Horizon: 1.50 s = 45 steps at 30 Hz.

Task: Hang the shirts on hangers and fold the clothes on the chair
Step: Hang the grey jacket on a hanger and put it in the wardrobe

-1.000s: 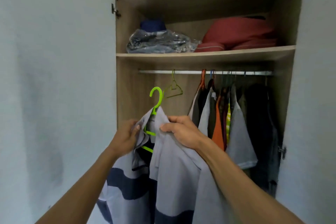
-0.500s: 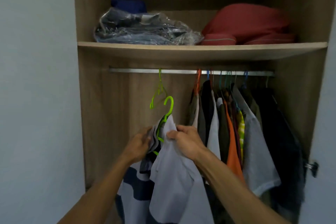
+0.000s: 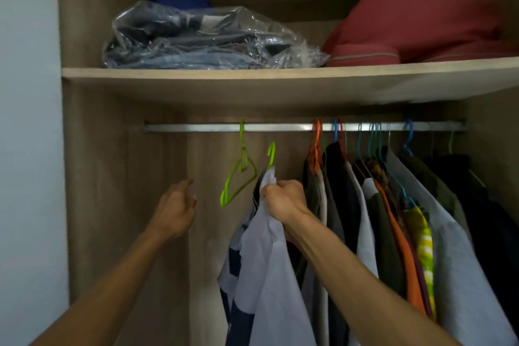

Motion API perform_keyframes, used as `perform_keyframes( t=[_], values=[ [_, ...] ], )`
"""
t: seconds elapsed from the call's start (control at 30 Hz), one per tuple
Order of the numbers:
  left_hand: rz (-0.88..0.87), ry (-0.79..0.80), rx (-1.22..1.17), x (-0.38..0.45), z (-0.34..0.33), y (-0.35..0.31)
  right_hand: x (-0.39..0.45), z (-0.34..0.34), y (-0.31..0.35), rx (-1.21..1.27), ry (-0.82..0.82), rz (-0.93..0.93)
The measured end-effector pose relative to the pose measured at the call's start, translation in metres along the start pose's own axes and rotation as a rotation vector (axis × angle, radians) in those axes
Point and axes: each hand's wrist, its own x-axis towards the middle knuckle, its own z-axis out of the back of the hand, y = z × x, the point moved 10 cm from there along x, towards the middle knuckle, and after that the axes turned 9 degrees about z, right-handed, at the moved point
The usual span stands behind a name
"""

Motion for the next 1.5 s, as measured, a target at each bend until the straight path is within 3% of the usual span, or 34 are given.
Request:
perform_keyframes(
  t=[0.33,0.5,0.67,1.0,1.13,1.2,1.27,1.4,1.5],
  values=[
    [-0.168,-0.233,0.149,0.121,0.017,-0.068,0.093,0.005,0.03,-0.047,-0.065,0.092],
    [-0.251,-0.236,0.215,0.165,0.008,-0.09,0.115,-0.005,0.048,-0.13,-0.102,0.13],
    [-0.218,-0.13,0.266,0.202,-0.016,-0.084,0.134,-0.022,0.051,-0.227,-0.103,0.133],
    [-0.277,-0.313,0.195,0.208,-0.013,-0.084,0.125,-0.044,0.028,-0.458,-0.032,0.111],
    [-0.301,-0.346,0.194,0.208,-0.014,-0.083,0.115,-0.043,0.062,-0.784,-0.114,0.272],
    [-0.308,-0.351,0.197,0.208,-0.016,-0.082,0.108,-0.045,0.093,-0.782,-0.189,0.424],
    [-0.305,-0.349,0.205,0.209,-0.018,-0.08,0.111,-0.058,0.108,-0.714,-0.129,0.443],
    [-0.309,-0.35,0.203,0.208,-0.017,-0.078,0.117,-0.102,0.098,-0.894,0.123,0.324],
    [-0.302,-0.339,0.191,0.209,-0.017,-0.078,0.118,-0.117,0.084,-0.922,0.178,0.274]
  ],
)
